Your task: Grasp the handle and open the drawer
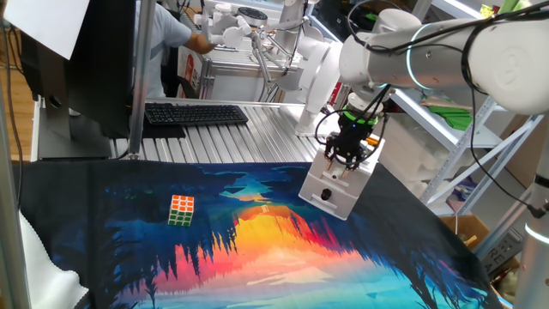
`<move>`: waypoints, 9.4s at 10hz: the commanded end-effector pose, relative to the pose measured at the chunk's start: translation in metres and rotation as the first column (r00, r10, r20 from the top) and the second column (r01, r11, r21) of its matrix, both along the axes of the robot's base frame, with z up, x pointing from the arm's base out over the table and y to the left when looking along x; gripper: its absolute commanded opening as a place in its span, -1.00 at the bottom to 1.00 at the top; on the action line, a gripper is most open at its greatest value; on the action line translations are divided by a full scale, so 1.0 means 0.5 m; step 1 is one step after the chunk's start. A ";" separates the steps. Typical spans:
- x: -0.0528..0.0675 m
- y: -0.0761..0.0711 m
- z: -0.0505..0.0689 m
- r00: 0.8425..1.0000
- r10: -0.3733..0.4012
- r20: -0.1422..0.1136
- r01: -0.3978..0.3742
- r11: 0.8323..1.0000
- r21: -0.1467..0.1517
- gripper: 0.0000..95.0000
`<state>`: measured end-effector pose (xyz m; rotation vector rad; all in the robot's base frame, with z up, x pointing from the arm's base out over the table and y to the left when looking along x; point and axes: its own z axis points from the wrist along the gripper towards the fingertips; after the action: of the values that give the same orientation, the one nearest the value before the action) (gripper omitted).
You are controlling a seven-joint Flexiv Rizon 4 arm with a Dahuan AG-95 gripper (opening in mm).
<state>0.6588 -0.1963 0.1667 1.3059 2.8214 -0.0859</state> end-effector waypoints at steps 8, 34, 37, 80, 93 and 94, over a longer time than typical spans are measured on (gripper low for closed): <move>0.007 -0.008 -0.014 1.000 0.002 0.006 -0.002 1.000 0.013 -0.20; -0.012 0.005 -0.022 1.000 -0.008 0.002 0.008 1.000 0.015 -1.00; -0.020 0.011 -0.022 1.000 -0.015 0.003 0.015 1.000 0.016 -1.00; -0.156 0.127 -0.032 0.988 -0.152 -0.007 0.152 0.987 0.044 -1.00; -0.167 0.125 -0.034 0.991 -0.131 -0.019 0.132 0.991 0.039 0.20; -0.167 0.125 -0.034 0.991 -0.130 -0.021 0.131 0.991 0.040 0.20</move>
<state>0.5748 -0.1341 0.1497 1.5103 2.7610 -0.0456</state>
